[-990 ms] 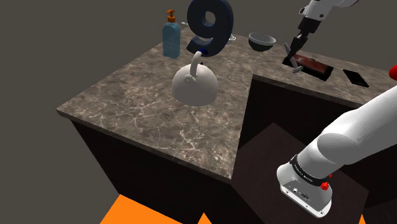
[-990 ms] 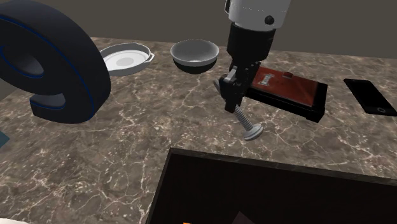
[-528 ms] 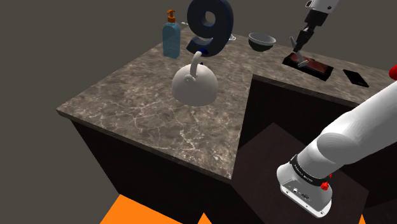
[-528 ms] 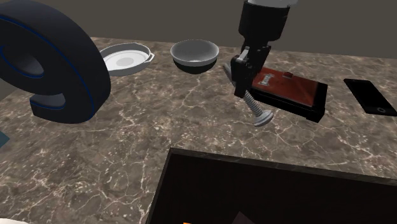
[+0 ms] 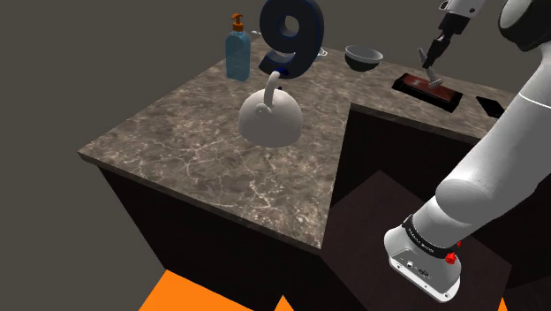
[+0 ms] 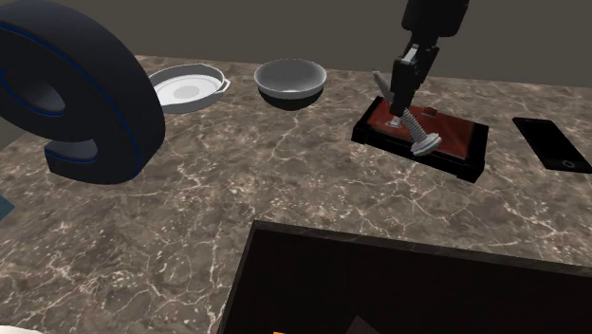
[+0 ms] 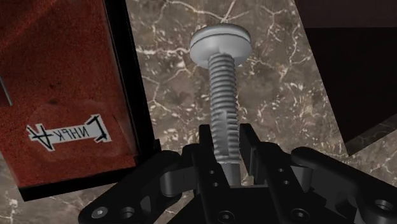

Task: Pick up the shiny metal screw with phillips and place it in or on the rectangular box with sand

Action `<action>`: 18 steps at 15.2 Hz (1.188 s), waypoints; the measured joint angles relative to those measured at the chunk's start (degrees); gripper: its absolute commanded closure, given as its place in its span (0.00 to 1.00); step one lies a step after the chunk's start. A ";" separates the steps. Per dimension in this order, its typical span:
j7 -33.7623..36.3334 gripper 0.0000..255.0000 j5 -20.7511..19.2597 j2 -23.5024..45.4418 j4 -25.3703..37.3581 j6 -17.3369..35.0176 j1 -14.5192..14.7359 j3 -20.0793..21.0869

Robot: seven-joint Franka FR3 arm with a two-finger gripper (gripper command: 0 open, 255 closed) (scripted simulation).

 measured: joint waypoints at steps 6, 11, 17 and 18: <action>-9.61 1.00 9.51 15.71 17.86 -6.73 -11.80 -0.83; -12.43 1.00 17.63 30.92 43.15 -17.27 -27.24 2.34; -13.82 1.00 17.21 30.52 37.60 -12.92 -25.63 1.98; -14.05 1.00 16.96 30.06 35.91 -11.83 -24.96 1.80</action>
